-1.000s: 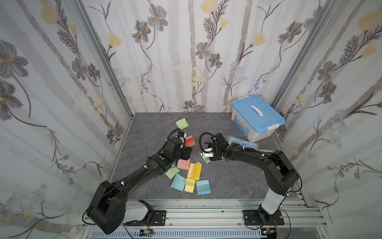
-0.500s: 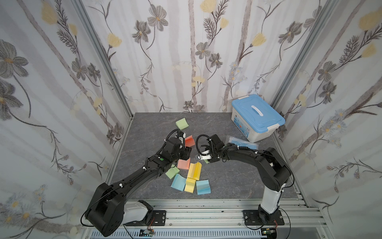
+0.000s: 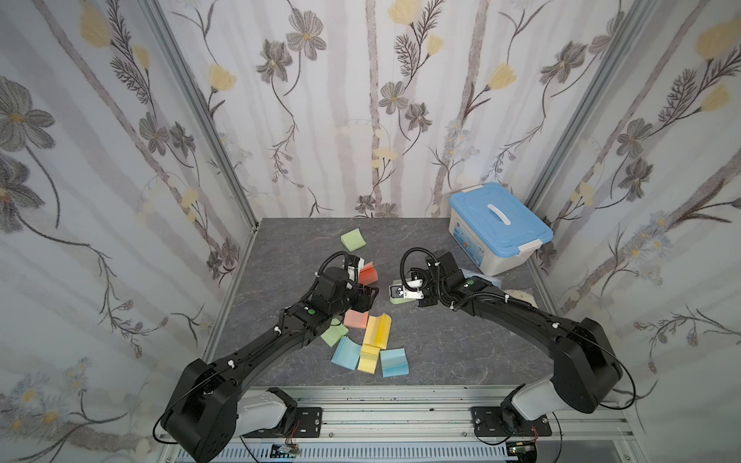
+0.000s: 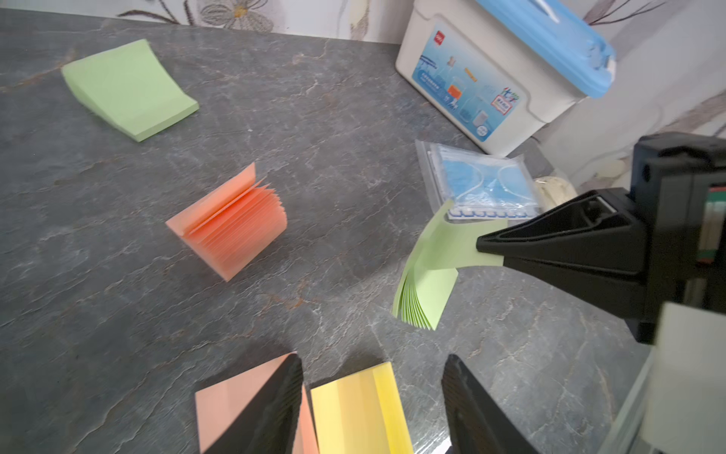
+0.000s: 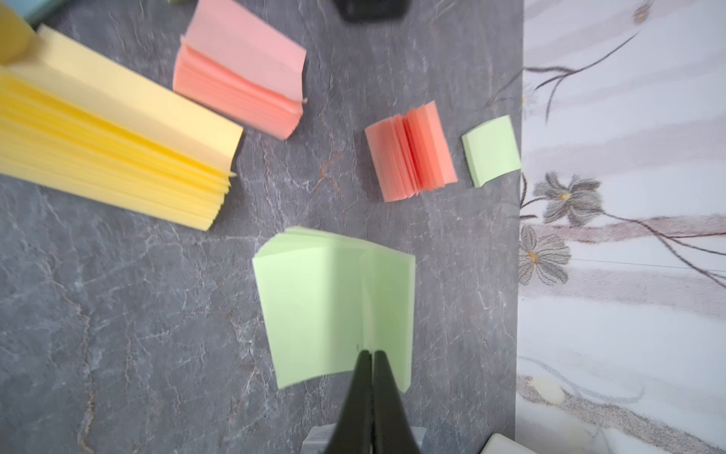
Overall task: Tear off pages from different memo pads
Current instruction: Pick up the memo pad from the center of the board, then tear off the paper from the memo pad.
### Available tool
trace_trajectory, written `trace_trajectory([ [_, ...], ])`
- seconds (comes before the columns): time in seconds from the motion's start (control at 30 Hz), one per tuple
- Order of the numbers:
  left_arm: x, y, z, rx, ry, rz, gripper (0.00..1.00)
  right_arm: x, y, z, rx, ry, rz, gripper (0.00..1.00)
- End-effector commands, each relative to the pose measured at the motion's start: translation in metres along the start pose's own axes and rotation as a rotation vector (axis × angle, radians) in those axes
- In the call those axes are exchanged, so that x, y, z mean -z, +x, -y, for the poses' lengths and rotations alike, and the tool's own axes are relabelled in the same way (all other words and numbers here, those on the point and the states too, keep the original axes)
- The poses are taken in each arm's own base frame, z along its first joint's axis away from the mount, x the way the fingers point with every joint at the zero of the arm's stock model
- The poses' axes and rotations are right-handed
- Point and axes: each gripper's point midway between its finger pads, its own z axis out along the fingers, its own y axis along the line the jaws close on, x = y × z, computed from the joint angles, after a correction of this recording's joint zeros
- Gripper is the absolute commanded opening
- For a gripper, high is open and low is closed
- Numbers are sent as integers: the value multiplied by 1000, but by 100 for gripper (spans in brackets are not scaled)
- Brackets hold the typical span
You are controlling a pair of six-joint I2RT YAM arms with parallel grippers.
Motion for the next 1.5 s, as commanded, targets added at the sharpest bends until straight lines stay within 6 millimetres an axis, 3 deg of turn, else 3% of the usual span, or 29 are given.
trace_trajectory([
  [0.0,3,-13,29,8,155,39,67,18,-22,3,-97,21,114,0],
  [0.23,6,-14,47,31,256,35,70,48,-47,3,-184,55,253,0],
  [0.37,8,-11,56,15,299,31,70,53,-52,3,-205,54,283,0],
  [0.4,8,-10,57,12,305,25,69,49,-48,-7,-216,29,278,0],
  [0.63,0,-2,55,-5,274,-4,68,53,-57,-14,-243,-7,339,0],
  [1.17,-8,16,66,-45,302,-51,64,64,-66,-1,-325,1,377,0],
  [1.23,-12,16,61,-41,270,-58,59,68,-69,-2,-325,-4,393,0],
  [1.37,-16,16,58,-36,249,-70,31,69,-67,1,-339,5,386,0],
  [1.47,-16,14,54,-33,223,-56,19,67,-61,3,-348,19,367,0],
])
